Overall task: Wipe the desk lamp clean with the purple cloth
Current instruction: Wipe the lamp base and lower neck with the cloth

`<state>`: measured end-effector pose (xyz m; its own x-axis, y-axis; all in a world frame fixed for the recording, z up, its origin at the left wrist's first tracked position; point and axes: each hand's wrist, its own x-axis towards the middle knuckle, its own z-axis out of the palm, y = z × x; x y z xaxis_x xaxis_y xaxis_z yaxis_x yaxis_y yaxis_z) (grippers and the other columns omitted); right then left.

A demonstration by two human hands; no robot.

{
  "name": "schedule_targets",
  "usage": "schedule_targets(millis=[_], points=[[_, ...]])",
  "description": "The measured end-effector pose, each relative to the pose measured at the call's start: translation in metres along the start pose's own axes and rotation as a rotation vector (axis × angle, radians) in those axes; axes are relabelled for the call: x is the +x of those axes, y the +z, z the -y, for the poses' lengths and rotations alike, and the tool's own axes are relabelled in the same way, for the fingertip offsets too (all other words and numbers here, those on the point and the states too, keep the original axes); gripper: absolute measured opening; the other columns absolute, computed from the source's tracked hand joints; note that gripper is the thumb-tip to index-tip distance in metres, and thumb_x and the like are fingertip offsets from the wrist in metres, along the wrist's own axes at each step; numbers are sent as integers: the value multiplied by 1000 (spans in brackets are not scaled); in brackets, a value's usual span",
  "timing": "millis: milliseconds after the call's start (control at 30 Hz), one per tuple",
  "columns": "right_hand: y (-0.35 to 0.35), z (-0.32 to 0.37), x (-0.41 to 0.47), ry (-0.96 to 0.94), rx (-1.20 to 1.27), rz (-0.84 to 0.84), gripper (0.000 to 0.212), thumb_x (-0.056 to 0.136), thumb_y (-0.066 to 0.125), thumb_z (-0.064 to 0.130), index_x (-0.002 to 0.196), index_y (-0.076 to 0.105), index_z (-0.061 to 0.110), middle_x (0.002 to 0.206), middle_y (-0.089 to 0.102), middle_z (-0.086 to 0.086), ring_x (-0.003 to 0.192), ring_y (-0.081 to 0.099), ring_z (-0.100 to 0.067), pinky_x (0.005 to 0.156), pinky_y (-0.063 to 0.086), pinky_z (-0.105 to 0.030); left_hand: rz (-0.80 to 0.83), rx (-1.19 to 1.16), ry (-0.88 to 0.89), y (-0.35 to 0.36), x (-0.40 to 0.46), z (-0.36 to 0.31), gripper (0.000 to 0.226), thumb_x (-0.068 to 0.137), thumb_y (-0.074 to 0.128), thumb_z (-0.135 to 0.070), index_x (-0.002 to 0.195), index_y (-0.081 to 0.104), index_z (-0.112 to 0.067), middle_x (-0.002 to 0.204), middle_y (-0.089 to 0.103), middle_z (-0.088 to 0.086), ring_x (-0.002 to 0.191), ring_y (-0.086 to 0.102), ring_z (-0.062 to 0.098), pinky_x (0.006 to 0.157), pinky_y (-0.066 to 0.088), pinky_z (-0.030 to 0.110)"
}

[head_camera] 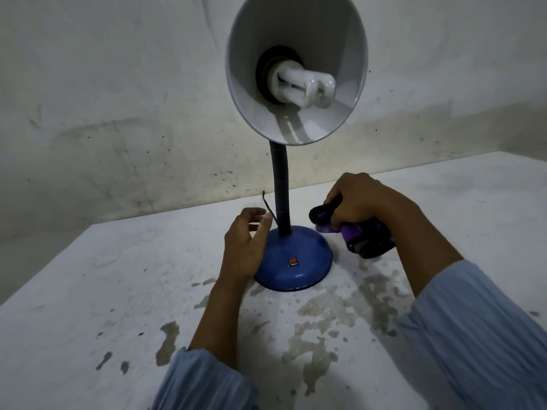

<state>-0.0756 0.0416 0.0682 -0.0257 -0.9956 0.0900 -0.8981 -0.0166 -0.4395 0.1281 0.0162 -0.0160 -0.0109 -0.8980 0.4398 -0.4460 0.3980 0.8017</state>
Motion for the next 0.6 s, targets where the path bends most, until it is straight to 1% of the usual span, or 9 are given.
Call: schedule_targets(millis=[67, 133, 200, 300, 367, 433, 467, 533, 600], points=[[-4, -4, 0, -12, 75, -4, 32, 58, 79, 17, 88, 73, 27, 82, 66, 0, 71, 62, -16, 59, 53, -27, -22, -16, 18, 2, 2, -8, 20, 91, 52, -39, 109, 49, -32, 101, 53, -20, 85, 53, -6, 61, 40, 1], [-8, -6, 0, -24, 119, -35, 31, 58, 79, 16, 86, 72, 28, 80, 65, 1, 70, 62, -15, 58, 52, -26, -34, -35, 50, 4, 4, -18, 34, 87, 57, -39, 118, 45, -30, 109, 51, -16, 91, 53, 1, 67, 39, 5], [-12, -8, 0, -30, 182, -100, 30, 57, 79, 17, 83, 72, 30, 78, 65, 3, 70, 62, -15, 60, 53, -27, -59, -49, 110, 5, 4, -31, 51, 83, 64, -38, 126, 37, -31, 115, 48, -13, 96, 52, 4, 72, 38, 9], [-21, -9, -2, -43, 326, -230, 30, 58, 80, 18, 85, 72, 30, 74, 61, 8, 70, 59, -10, 64, 53, -28, -143, -94, 209, 1, 4, -58, 69, 77, 71, -38, 130, 28, -34, 120, 46, -11, 101, 52, 2, 77, 39, 11], [-27, -11, -4, -36, 427, -312, 24, 57, 81, 23, 74, 67, 34, 74, 60, 10, 70, 57, -7, 63, 50, -26, -225, -110, 269, -1, 4, -77, 75, 75, 73, -37, 132, 24, -33, 123, 45, -8, 106, 51, 4, 80, 41, 14], [-32, -12, -6, -28, 495, -373, 24, 56, 82, 26, 64, 61, 35, 72, 59, 14, 69, 55, -4, 61, 47, -23, -318, -120, 329, -3, 7, -98, 78, 74, 75, -35, 132, 22, -31, 125, 43, -8, 108, 50, 6, 87, 43, 23], [-33, -14, -7, -25, 515, -392, 24, 56, 82, 27, 63, 60, 35, 72, 59, 15, 69, 55, -3, 60, 45, -23, -357, -124, 364, -3, 10, -107, 80, 72, 76, -32, 132, 23, -29, 126, 43, -8, 109, 49, 6, 91, 43, 27], [-37, -16, -8, -32, 534, -414, 24, 58, 82, 26, 69, 63, 34, 72, 58, 15, 69, 55, -5, 63, 44, -23, -398, -168, 427, -3, 18, -123, 83, 67, 81, -23, 132, 29, -20, 128, 44, -4, 113, 47, 7, 95, 41, 21], [-39, -16, -8, -31, 551, -440, 29, 61, 81, 24, 86, 68, 31, 79, 61, 10, 75, 59, -12, 69, 46, -26, -409, -170, 421, -3, 26, -132, 85, 62, 85, -17, 131, 36, -6, 128, 49, 6, 115, 49, 13, 96, 41, 19]])
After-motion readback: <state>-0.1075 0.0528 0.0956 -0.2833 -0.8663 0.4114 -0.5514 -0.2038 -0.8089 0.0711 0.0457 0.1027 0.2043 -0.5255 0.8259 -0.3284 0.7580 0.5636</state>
